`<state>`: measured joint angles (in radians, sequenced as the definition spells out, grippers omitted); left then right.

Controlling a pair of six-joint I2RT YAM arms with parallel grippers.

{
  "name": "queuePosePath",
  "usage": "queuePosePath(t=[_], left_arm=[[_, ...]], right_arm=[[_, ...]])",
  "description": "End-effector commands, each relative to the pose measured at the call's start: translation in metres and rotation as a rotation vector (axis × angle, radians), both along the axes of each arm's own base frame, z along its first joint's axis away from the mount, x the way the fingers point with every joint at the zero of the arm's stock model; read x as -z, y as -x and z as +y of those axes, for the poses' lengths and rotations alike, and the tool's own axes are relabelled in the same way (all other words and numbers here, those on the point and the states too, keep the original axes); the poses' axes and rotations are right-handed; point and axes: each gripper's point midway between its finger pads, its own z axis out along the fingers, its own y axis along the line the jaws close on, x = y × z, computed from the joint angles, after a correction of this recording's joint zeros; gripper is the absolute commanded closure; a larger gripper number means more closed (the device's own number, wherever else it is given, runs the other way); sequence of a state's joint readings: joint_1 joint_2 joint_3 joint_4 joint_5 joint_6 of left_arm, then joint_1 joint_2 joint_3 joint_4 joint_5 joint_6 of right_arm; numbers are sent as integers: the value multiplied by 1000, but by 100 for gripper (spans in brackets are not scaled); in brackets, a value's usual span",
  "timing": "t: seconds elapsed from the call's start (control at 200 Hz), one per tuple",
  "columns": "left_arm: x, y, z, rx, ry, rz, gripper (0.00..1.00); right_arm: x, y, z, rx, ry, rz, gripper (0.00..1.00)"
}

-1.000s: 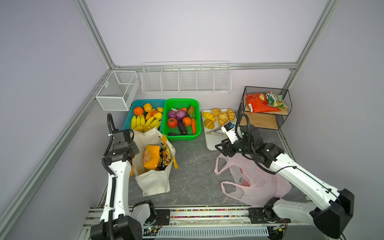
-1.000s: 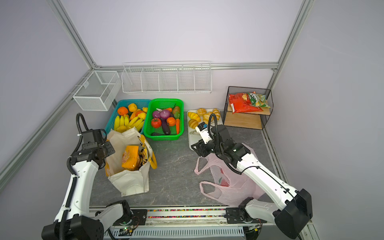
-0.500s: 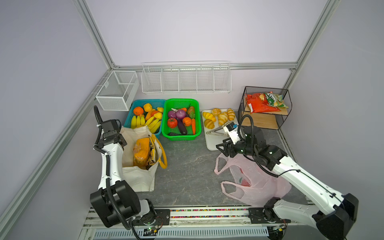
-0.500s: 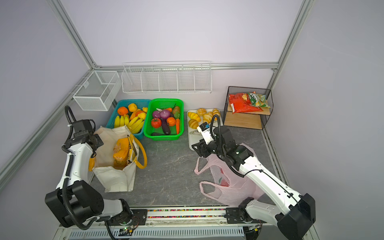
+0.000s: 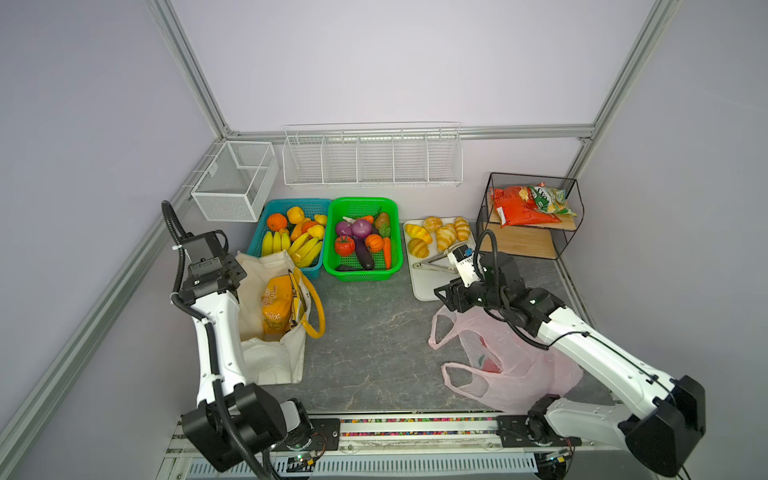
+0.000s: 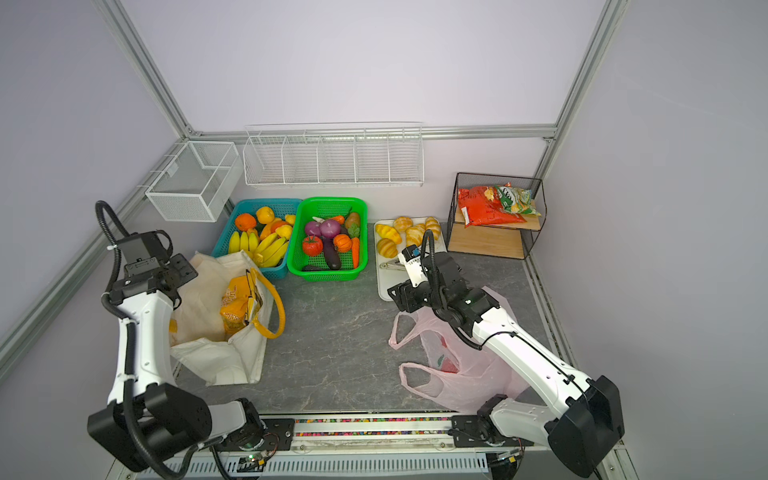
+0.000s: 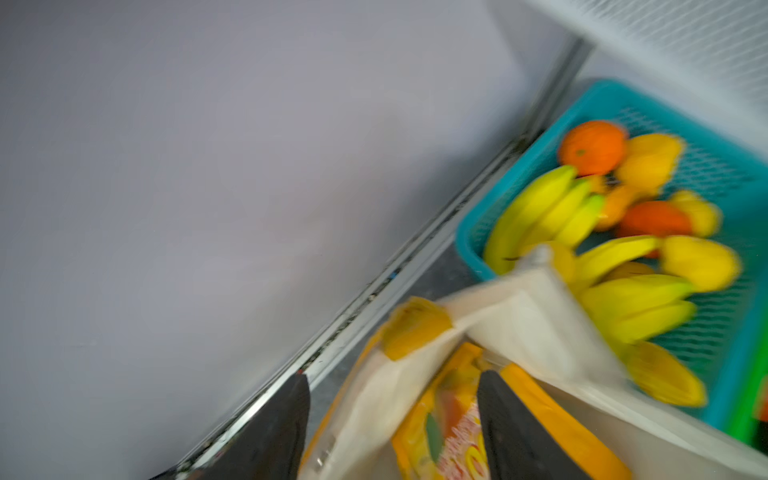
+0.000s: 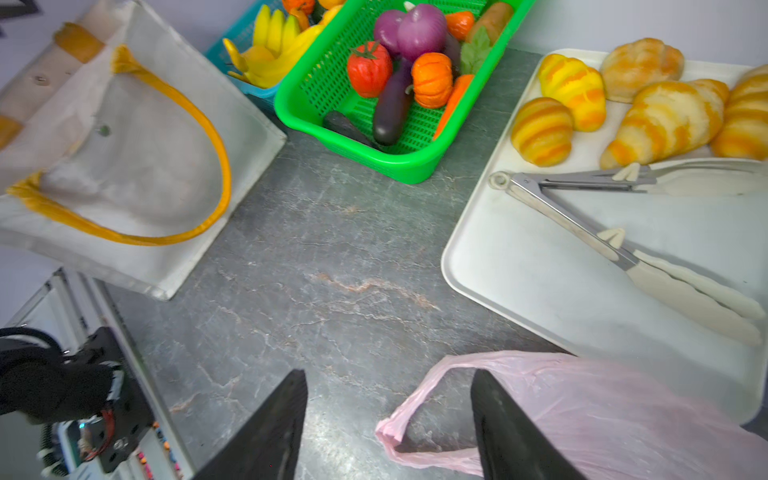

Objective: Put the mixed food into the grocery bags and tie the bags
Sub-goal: 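Drag the tote aside with the left gripper while the right gripper releases and withdraws, then reach both grippers to the pink plastic bag's handles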

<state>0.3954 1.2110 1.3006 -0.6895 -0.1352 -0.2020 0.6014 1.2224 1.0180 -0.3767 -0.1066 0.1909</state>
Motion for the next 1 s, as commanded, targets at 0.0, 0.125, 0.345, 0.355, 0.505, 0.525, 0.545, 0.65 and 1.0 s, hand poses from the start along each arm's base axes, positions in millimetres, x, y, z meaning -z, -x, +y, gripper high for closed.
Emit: queuePosePath(t=[0.0, 0.125, 0.345, 0.355, 0.505, 0.525, 0.545, 0.65, 1.0], left_arm=[[-62, -13, -74, 276, 92, -222, 30], [-79, -14, -172, 545, 98, -246, 29], [-49, 12, -345, 986, 155, -222, 29], [-46, 14, -351, 1003, 160, -220, 29], [16, 44, -431, 1232, 160, -193, 29], [24, 46, -439, 1250, 172, -191, 29], [34, 50, -448, 1275, 182, -181, 29], [79, 69, -485, 1368, 201, -106, 30], [166, 122, -555, 1786, -57, -34, 55]], right_arm=[[40, -6, -26, 113, 107, 76, 25], [72, -9, -46, 179, 183, 135, 17], [91, -28, -68, 268, 191, 201, 13], [90, -30, -70, 277, 186, 201, 13], [66, -48, -96, 375, 99, 174, 11], [63, -49, -100, 392, 89, 166, 11], [58, -51, -104, 408, 79, 154, 12], [32, -56, -124, 484, 60, 73, 11], [-10, -51, -155, 568, 73, -51, 10]])
